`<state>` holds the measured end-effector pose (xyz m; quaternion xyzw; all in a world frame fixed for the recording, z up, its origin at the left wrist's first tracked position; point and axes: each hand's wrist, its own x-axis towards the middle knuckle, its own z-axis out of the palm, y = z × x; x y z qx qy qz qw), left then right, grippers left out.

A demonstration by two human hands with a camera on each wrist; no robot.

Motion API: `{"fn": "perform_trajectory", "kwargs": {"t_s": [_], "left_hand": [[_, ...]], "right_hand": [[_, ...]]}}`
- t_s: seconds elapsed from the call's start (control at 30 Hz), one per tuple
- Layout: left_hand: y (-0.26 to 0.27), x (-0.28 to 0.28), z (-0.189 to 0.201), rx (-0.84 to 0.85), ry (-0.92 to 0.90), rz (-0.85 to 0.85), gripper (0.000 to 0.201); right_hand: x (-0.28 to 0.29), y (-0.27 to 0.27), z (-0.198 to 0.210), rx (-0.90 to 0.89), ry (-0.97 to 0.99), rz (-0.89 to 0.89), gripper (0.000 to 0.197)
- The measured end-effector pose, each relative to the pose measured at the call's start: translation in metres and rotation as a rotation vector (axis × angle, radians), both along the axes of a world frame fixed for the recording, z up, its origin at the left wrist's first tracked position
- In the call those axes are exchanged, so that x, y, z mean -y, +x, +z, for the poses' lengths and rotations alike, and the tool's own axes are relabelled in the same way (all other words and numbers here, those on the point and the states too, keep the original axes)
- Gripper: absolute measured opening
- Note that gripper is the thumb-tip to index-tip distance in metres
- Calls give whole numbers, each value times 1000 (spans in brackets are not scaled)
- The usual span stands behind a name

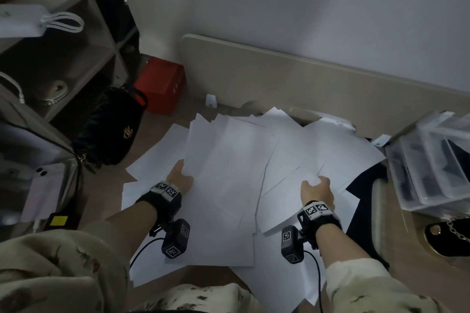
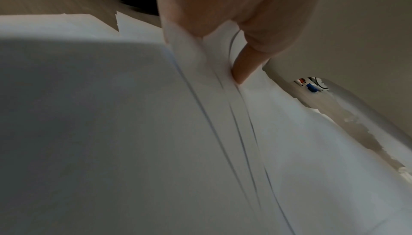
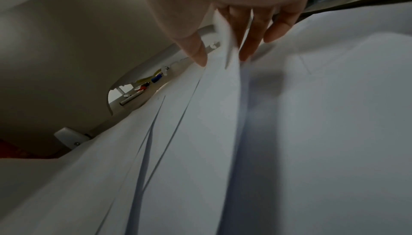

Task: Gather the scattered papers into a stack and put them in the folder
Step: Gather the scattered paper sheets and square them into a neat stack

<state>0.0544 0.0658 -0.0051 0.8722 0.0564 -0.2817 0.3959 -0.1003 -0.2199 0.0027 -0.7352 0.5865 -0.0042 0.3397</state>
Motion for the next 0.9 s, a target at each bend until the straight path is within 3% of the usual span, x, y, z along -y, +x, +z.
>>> {"fn": "perform_trajectory", "kwargs": {"t_s": [0.13,0.37,0.63,0.7,0.8,0.9], "left_hand": [[2,8,2,-3,-64,43,62],[7,19,-1,-41,-102,83,56],[11,9,-7,-77,-18,28,53],[9,8,-8,-93,-1,22,56],[6,7,-7,-84,-18,25,57],[3,6,-7,-63,-50,13,58]], "right_hand": [[-1,23,7,-28,48,111,49],[-5,34,1,132,257,-117,68],[-2,29,-16,134,410,-208,86],[-3,29,-17,98,392,-184,76],[-4,27,-17,83,319,-158,41],[-8,18,-7,132,232,-222,39]]}}
